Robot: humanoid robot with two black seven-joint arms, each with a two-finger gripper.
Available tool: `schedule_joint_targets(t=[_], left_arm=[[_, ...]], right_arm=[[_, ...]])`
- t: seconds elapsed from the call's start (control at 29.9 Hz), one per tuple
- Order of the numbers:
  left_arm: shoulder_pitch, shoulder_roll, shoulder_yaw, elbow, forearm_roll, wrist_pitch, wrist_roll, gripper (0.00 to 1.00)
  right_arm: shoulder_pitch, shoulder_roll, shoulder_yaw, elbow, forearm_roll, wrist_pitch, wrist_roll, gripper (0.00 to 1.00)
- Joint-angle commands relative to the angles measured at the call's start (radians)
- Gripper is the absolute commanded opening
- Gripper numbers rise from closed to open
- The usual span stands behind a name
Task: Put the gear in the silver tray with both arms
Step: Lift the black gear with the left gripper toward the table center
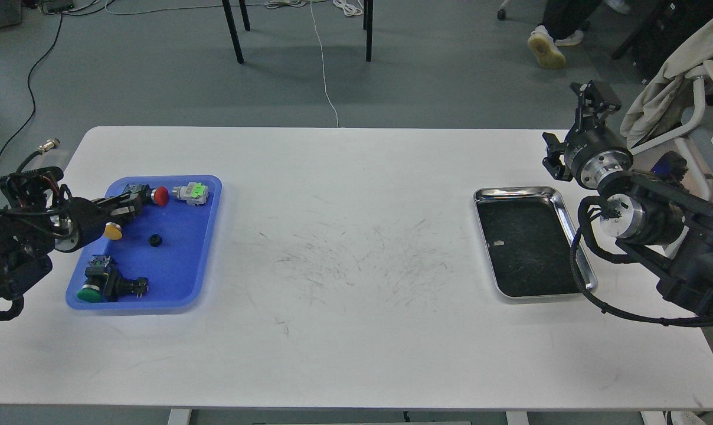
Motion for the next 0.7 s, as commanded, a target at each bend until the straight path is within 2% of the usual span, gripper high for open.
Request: schedule_joint_targets(t=[0.0,0.4,0.67], left_arm=[[-0.042,0.004,-0.005,0.003,-0.063,-0.089,0.000,0.04],[-0.161,-0.031,-0.005,-0.008,-0.054,-0.179,0.000,0.03],[-0.250,-0.218,0.004,-0.019,0.000,-0.196,0.000,0.03]], right_arm=[[0.000,0.003,0.000,0.000,0.000,0.000,0.000,0.99],[0.000,0.002,-0.001,0.000,0.000,0.000,-0.001,0.99],[0.003,-0.005,-0.001,-0.006,-0.002,-0.001,-0.006,0.99]])
